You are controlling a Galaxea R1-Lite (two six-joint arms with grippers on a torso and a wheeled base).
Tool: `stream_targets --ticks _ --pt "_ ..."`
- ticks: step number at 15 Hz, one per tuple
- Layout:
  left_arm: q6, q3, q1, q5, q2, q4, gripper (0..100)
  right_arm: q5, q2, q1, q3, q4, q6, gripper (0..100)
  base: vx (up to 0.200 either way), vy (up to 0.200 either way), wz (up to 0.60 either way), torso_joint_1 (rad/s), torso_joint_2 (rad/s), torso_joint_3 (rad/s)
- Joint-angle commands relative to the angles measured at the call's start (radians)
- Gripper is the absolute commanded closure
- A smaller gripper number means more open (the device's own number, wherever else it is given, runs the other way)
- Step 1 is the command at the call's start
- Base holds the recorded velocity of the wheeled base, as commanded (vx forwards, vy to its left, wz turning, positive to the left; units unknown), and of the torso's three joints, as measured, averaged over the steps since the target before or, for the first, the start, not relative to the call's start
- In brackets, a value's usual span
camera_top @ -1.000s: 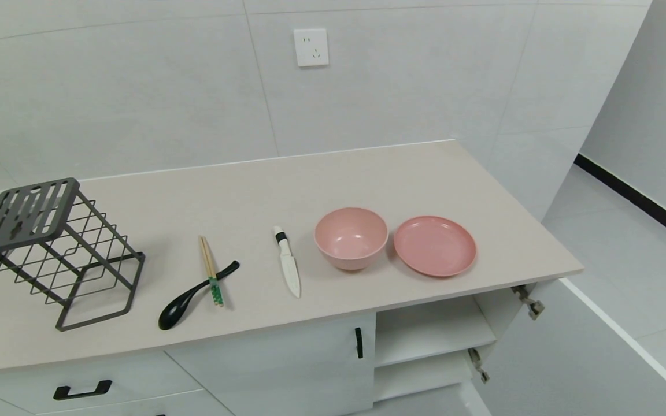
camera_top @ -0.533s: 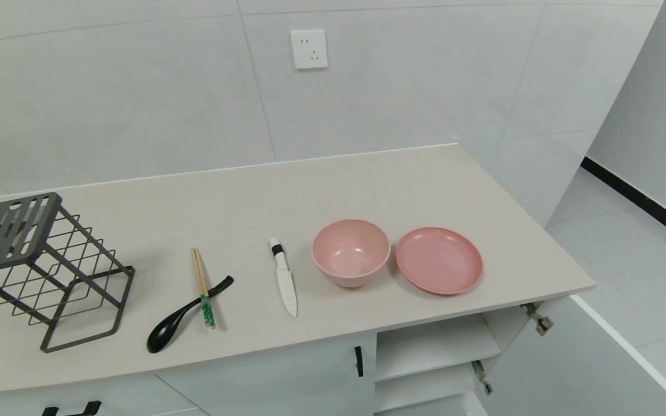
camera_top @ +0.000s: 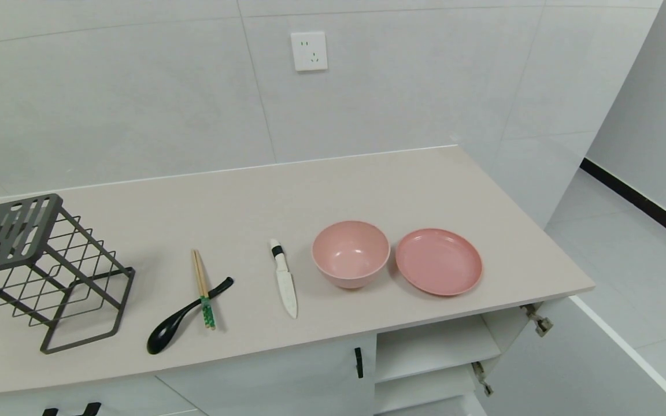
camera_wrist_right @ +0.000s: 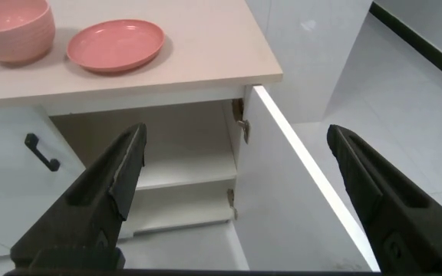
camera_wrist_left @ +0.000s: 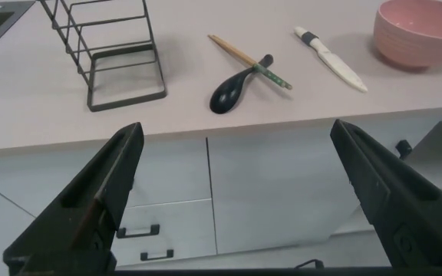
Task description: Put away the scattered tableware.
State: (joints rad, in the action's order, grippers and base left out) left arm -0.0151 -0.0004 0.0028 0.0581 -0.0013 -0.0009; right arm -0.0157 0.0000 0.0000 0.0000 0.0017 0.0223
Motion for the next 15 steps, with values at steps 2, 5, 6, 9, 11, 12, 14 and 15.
stream_targets --ticks 2,5,6,9,11,12,14,15 --pt "0.009 0.000 0.000 0.000 0.001 -0.001 0 0.000 0.000 0.000 0.000 0.000 -0.002 0 0.000 0.000 0.00 0.000 0.00 0.000" --pt "0.000 0.000 0.000 0.000 0.001 -0.001 0 -0.001 0.000 0.000 0.000 0.000 -0.001 0 0.000 0.000 0.00 0.000 0.00 0.000" --pt "0.000 0.000 0.000 0.000 0.001 -0.001 0 -0.003 0.000 0.000 0.000 0.000 -0.001 0 0.000 0.000 0.00 0.000 0.00 0.000" --pt "-0.002 0.000 -0.001 0.000 0.001 -0.001 0 -0.004 0.000 0.000 0.000 0.000 -0.001 0 0.000 0.000 0.00 0.000 0.00 0.000" --pt "-0.011 0.000 0.000 0.000 0.001 -0.001 0 -0.003 0.000 0.000 0.000 0.000 -0.001 0 0.100 0.000 0.00 0.001 0.00 0.001" --pt "-0.011 0.000 0.000 0.000 0.001 -0.001 0 -0.003 0.000 0.000 0.000 0.000 -0.001 0 0.200 0.000 0.00 0.007 0.00 0.002" --pt "-0.011 0.000 0.000 0.000 0.001 -0.001 0 -0.003 0.000 0.000 0.000 0.000 -0.001 0 0.100 0.000 0.00 -0.001 0.00 0.001" --pt "-0.011 0.000 0.000 0.000 0.001 -0.001 0 -0.003 0.000 0.000 0.000 0.000 -0.001 0 0.000 0.000 0.00 0.000 0.00 0.000"
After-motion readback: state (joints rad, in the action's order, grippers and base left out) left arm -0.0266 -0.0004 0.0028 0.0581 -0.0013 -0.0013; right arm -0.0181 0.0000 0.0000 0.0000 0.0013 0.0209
